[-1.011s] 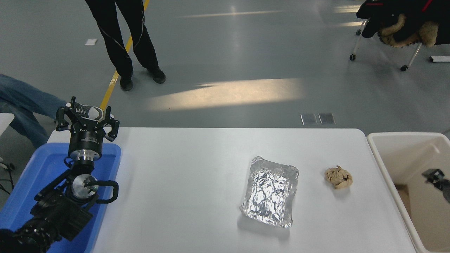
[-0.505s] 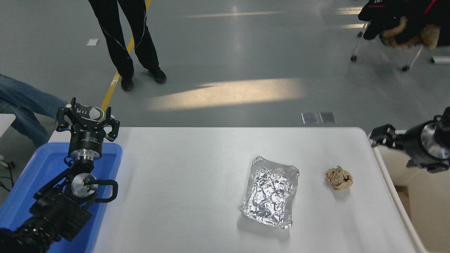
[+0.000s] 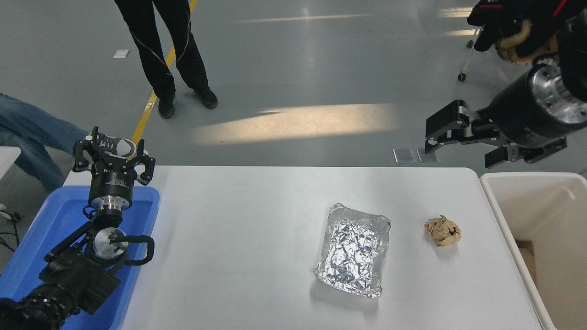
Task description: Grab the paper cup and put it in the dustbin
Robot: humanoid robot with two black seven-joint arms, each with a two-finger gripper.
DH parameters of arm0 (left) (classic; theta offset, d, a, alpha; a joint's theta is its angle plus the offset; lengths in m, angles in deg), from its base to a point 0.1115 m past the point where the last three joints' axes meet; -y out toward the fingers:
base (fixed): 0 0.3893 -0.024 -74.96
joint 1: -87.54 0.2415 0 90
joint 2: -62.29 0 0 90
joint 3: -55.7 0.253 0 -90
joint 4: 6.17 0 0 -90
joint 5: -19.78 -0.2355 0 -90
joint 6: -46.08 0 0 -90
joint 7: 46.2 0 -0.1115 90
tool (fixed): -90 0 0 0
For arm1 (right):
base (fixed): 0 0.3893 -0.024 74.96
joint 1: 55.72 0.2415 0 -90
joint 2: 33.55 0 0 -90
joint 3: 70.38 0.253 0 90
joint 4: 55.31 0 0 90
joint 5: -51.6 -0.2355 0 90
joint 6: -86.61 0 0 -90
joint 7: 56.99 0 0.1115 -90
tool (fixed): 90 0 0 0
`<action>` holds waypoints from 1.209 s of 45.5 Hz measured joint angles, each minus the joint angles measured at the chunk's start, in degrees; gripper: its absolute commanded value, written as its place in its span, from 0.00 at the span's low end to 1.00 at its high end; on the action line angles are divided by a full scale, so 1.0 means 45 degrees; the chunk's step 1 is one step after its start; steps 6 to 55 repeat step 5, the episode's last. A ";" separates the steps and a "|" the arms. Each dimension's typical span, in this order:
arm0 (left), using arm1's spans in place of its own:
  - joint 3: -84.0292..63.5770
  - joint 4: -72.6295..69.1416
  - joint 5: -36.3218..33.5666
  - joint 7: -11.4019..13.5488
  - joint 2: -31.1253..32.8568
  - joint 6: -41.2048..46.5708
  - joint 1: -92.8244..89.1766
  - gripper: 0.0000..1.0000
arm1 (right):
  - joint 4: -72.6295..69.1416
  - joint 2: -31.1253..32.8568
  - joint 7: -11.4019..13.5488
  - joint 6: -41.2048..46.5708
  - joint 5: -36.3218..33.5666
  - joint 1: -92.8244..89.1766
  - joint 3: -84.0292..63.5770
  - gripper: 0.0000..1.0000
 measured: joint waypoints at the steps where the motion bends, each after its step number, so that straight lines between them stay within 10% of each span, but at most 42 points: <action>1: 0.0000 0.0000 0.0000 0.0000 0.0000 0.0000 -0.0001 0.99 | -0.0009 -0.0103 -0.0004 0.0099 -0.0132 0.0073 0.0004 1.00; 55: -0.0001 0.0000 0.0000 0.0000 0.0000 0.0000 0.0000 0.99 | -0.0038 -0.0422 -0.0001 0.0354 -0.0520 0.0257 0.0023 1.00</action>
